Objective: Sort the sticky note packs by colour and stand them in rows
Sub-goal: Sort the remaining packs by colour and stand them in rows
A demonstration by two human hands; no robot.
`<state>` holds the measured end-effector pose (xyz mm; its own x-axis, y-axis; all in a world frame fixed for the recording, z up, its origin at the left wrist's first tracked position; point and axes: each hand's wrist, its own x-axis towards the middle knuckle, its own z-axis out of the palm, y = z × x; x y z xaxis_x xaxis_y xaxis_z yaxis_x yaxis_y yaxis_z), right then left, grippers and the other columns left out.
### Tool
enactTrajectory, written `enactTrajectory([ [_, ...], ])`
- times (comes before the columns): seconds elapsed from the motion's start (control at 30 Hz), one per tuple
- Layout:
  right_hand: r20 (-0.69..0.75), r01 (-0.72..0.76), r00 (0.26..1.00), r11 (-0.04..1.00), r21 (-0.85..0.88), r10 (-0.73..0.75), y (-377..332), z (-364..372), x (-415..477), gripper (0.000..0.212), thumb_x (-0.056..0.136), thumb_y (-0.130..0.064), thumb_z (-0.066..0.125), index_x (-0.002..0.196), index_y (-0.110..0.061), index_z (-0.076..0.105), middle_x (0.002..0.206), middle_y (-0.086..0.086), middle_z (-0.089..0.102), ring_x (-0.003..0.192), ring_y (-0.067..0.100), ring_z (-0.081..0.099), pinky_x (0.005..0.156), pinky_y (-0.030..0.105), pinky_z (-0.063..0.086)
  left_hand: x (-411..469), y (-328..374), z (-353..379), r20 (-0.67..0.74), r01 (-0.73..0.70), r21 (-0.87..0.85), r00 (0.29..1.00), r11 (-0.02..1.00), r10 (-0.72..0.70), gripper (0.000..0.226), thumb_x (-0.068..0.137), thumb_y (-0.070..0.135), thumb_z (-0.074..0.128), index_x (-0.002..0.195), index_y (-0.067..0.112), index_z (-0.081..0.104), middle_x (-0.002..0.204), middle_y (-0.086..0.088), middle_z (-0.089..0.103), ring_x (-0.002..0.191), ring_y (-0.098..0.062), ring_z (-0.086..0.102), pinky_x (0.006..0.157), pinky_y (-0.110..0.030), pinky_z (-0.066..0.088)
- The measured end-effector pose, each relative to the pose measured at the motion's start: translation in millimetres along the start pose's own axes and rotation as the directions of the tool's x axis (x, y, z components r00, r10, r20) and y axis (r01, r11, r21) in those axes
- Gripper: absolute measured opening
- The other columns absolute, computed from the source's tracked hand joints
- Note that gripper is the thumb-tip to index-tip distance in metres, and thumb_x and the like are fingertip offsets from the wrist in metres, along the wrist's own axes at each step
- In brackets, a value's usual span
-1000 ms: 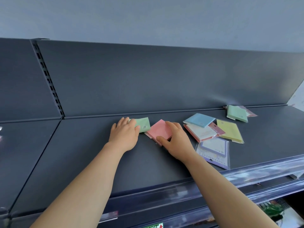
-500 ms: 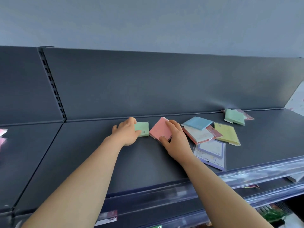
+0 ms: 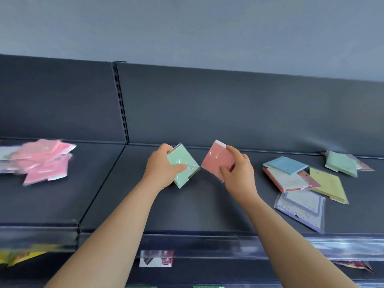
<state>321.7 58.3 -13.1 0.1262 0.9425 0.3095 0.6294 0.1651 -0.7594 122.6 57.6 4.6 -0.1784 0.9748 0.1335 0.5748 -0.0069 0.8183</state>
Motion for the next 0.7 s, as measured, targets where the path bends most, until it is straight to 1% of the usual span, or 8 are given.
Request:
enactTrajectory([
  [0.1, 0.016, 0.014, 1.000, 0.998, 0.057, -0.015, -24, 20, -1, 0.061, 0.089, -0.005, 0.055, 0.143, -0.027, 0.040, 0.113, -0.003, 0.041, 0.076, 0.000, 0.047, 0.077, 0.018, 0.033, -11, -9, -32, -0.089, 0.062, -0.101, 0.994, 0.993, -0.071, 0.019, 0.089, 0.013, 0.056, 0.108, 0.017, 0.053, 0.094, 0.009, 0.056, 0.076, -0.010, 0.052, 0.053, -0.024, 0.037],
  [0.2, 0.069, 0.045, 0.996, 0.993, 0.109, -0.052, -49, 45, -3, 0.064, 0.087, -0.004, 0.055, 0.144, -0.029, 0.038, 0.105, 0.000, 0.049, 0.074, 0.003, 0.049, 0.074, 0.022, 0.038, -20, -23, -67, -0.182, 0.091, -0.135, 0.977, 0.987, -0.115, 0.022, 0.090, 0.009, 0.043, 0.106, 0.019, 0.054, 0.091, 0.009, 0.056, 0.071, -0.010, 0.049, 0.050, -0.025, 0.034],
  [0.3, 0.111, 0.047, 0.991, 0.978, 0.202, -0.071, -81, 71, -6, 0.070, 0.085, -0.003, 0.057, 0.145, -0.030, 0.033, 0.091, 0.001, 0.055, 0.077, 0.012, 0.055, 0.066, 0.026, 0.049, -28, -42, -104, -0.305, 0.075, -0.159, 0.945, 0.984, -0.121, 0.026, 0.088, 0.010, 0.049, 0.109, 0.020, 0.061, 0.094, 0.009, 0.061, 0.081, -0.014, 0.055, 0.056, -0.025, 0.040],
  [0.43, 0.182, 0.043, 0.978, 0.951, 0.307, -0.102, -129, 110, -15, 0.066, 0.084, -0.004, 0.060, 0.140, -0.026, 0.032, 0.101, -0.004, 0.059, 0.089, 0.013, 0.060, 0.060, 0.020, 0.048, -35, -71, -156, -0.449, 0.012, -0.166, 0.889, 0.986, -0.087, 0.031, 0.090, 0.011, 0.055, 0.120, 0.019, 0.058, 0.109, 0.005, 0.061, 0.093, -0.015, 0.054, 0.062, -0.018, 0.041],
  [0.53, 0.214, 0.040, 0.969, 0.938, 0.345, -0.120, -166, 141, -25, 0.062, 0.083, -0.004, 0.063, 0.136, -0.022, 0.035, 0.100, -0.007, 0.059, 0.090, 0.012, 0.062, 0.064, 0.023, 0.052, -35, -98, -197, -0.515, 0.033, -0.212, 0.846, 0.977, -0.140, 0.041, 0.089, 0.014, 0.060, 0.129, 0.015, 0.049, 0.113, 0.005, 0.053, 0.098, -0.017, 0.053, 0.062, -0.025, 0.043],
  [0.6, 0.228, 0.043, 0.965, 0.934, 0.355, -0.131, -189, 162, -32, 0.061, 0.084, -0.004, 0.063, 0.135, -0.020, 0.034, 0.096, -0.008, 0.060, 0.089, 0.013, 0.063, 0.068, 0.027, 0.054, -33, -118, -224, -0.537, 0.056, -0.204, 0.828, 0.977, -0.160, 0.038, 0.088, 0.016, 0.062, 0.122, 0.007, 0.051, 0.109, -0.002, 0.058, 0.093, -0.018, 0.056, 0.054, -0.021, 0.043],
  [0.67, 0.238, 0.048, 0.961, 0.931, 0.363, -0.142, -211, 183, -38, 0.058, 0.085, -0.004, 0.063, 0.134, -0.018, 0.035, 0.092, -0.012, 0.059, 0.086, 0.011, 0.063, 0.065, 0.024, 0.053, -32, -136, -250, -0.553, 0.085, -0.134, 0.820, 0.987, -0.146, 0.030, 0.088, 0.018, 0.064, 0.111, 0.001, 0.055, 0.103, -0.007, 0.063, 0.088, -0.019, 0.058, 0.044, -0.012, 0.033],
  [0.7, 0.241, 0.047, 0.960, 0.929, 0.367, -0.144, -222, 193, -40, 0.056, 0.085, -0.004, 0.063, 0.132, -0.017, 0.036, 0.090, -0.013, 0.059, 0.084, 0.011, 0.064, 0.062, 0.023, 0.052, -31, -144, -264, -0.556, 0.089, -0.117, 0.819, 0.989, -0.139, 0.026, 0.088, 0.019, 0.064, 0.107, 0.002, 0.058, 0.100, -0.006, 0.064, 0.087, -0.019, 0.060, 0.043, -0.012, 0.032],
])
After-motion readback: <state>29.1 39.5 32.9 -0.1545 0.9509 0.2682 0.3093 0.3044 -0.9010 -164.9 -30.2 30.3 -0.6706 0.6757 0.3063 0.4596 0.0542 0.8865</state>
